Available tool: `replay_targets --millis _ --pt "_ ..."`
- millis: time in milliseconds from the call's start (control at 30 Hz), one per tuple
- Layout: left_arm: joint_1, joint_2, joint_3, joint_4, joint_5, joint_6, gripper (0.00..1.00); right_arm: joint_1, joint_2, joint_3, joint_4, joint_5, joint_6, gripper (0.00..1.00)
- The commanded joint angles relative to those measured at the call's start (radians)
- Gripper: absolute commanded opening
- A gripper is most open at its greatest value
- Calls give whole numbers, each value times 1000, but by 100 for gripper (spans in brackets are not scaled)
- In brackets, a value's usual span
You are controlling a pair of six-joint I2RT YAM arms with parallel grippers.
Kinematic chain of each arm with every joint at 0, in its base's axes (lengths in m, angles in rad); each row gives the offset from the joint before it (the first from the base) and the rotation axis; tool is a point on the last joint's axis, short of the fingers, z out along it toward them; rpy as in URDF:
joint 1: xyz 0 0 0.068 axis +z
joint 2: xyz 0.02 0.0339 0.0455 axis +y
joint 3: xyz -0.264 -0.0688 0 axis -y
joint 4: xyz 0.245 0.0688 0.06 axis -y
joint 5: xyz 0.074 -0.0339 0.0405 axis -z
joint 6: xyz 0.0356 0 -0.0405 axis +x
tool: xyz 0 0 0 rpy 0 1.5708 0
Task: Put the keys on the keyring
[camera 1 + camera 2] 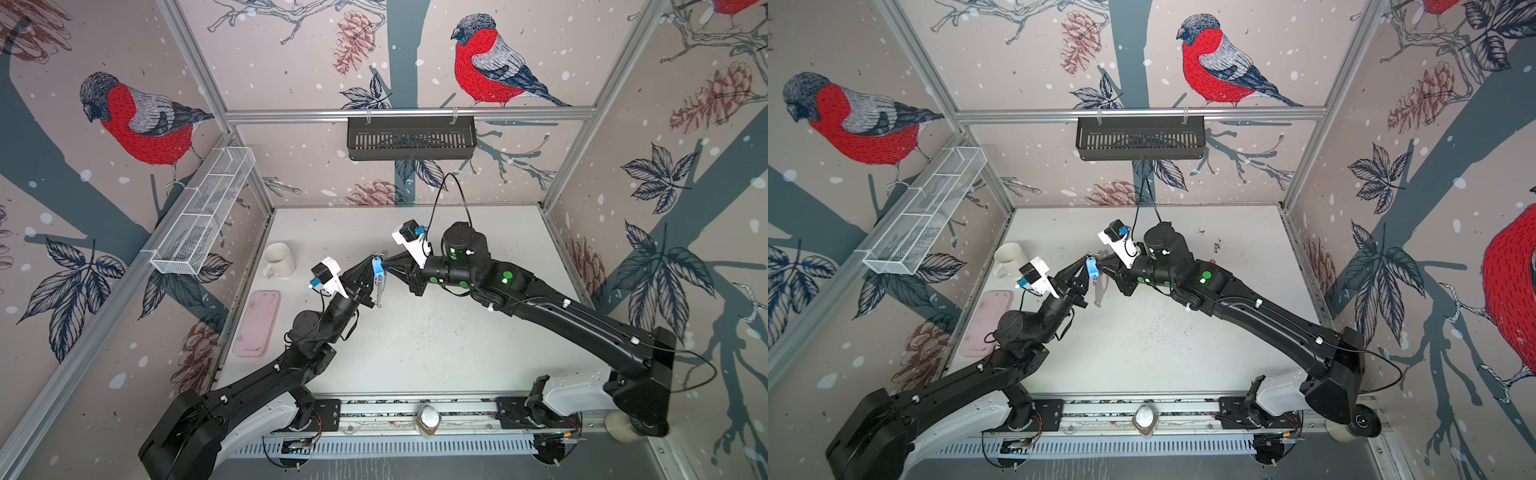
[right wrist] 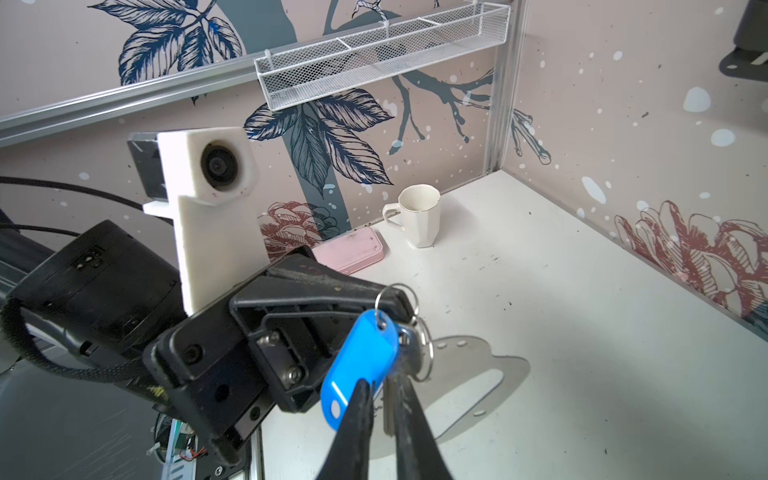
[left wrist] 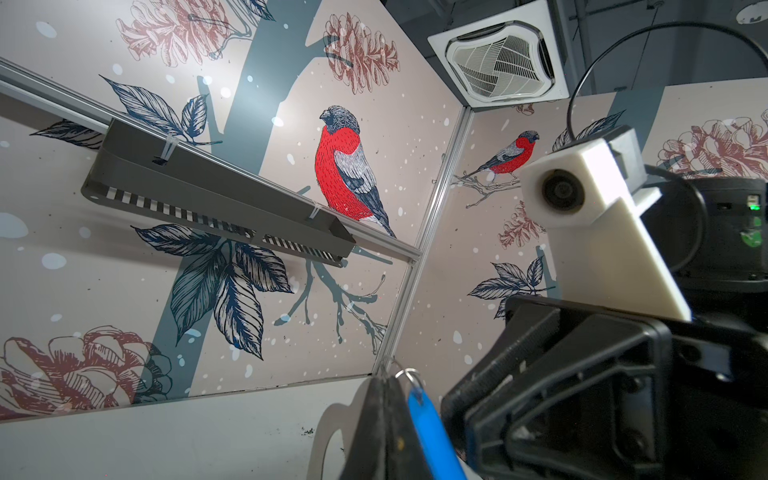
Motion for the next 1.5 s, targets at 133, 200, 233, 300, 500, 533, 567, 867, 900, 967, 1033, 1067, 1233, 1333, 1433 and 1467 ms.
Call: replay_targets --millis 133,200,233,300,500,533,567,867,900,967,1033,1067,1233,1333,1433,1467 --pt "3 -8 2 32 11 -4 0 -33 -11 0 49 25 22 13" --pt "3 -8 2 32 13 -4 0 -34 -9 1 50 18 19 13" --pt "3 -8 1 32 12 -4 0 -34 -9 3 50 13 19 13" --pt "3 -6 2 32 15 -5 0 -34 -9 7 50 0 18 13" --pt "5 -6 3 36 21 -5 0 -33 -5 12 56 -22 18 14" --pt "4 -5 3 36 23 -5 0 -34 -2 12 55 -27 18 14" --pt "4 -5 3 36 25 -5 0 -34 -2 10 57 -29 18 14" --pt "6 -17 3 32 37 -7 0 -34 13 12 74 -38 24 14" --pt "6 -18 2 31 37 -8 0 -34 16 13 73 -39 24 14" --pt "6 -20 2 27 37 -7 0 -34 18 16 75 -46 24 14" --pt "6 -22 1 28 39 -7 0 -33 20 17 75 -47 25 15" --pt "6 -23 0 27 39 -8 0 -34 22 17 75 -49 25 14" --pt "6 -25 2 26 42 -7 0 -33 22 19 79 -56 28 14" --pt "7 -25 1 27 43 -8 0 -33 23 19 82 -65 29 14" --pt "7 -26 0 30 45 -9 0 -33 25 21 84 -69 31 14" --pt "7 -26 -1 30 45 -9 0 -34 26 21 85 -72 31 14"
